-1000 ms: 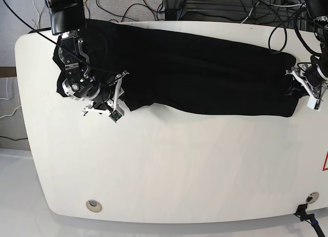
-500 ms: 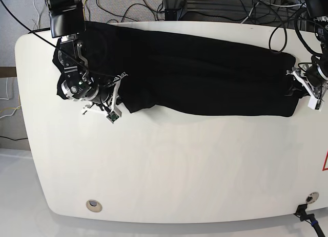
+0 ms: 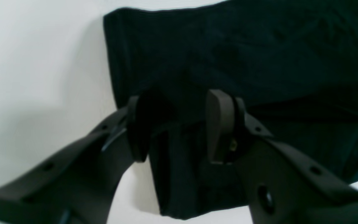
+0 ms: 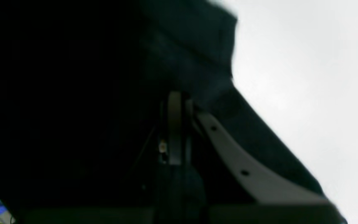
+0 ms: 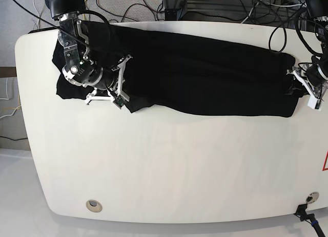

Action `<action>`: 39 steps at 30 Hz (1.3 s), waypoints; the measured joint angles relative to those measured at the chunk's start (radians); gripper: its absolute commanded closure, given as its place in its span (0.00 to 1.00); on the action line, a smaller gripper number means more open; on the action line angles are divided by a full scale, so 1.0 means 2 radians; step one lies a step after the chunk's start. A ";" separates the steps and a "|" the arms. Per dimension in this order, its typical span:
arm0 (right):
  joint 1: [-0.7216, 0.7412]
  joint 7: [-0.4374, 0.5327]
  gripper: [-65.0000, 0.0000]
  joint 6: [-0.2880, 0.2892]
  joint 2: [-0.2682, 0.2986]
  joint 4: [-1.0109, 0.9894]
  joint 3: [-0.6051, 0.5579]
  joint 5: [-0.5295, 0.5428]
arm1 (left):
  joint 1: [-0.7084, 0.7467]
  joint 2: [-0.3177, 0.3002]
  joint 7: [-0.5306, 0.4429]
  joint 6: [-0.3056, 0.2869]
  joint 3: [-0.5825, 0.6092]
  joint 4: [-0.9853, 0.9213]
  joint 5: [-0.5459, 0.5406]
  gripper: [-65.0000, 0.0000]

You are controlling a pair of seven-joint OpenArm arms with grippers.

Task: Fold the T-shirt properly

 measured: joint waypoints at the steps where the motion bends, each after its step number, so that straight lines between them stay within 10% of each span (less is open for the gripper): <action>1: -0.001 0.003 1.00 0.001 -0.001 0.008 0.000 0.014 | 0.001 0.000 -0.001 0.000 0.000 0.000 -0.003 0.59; 17: -0.072 -0.007 1.00 0.004 0.002 0.079 -0.006 0.116 | 0.002 0.000 -0.010 0.002 0.002 0.002 -0.001 0.60; 32: -0.099 -0.121 1.00 0.010 0.000 0.085 -0.015 0.159 | 0.006 0.003 -0.010 0.002 0.005 0.002 -0.001 0.59; 39: -0.100 -0.142 0.86 0.014 -0.001 0.092 -0.017 0.205 | 0.006 0.003 -0.012 0.002 0.005 0.002 -0.001 0.59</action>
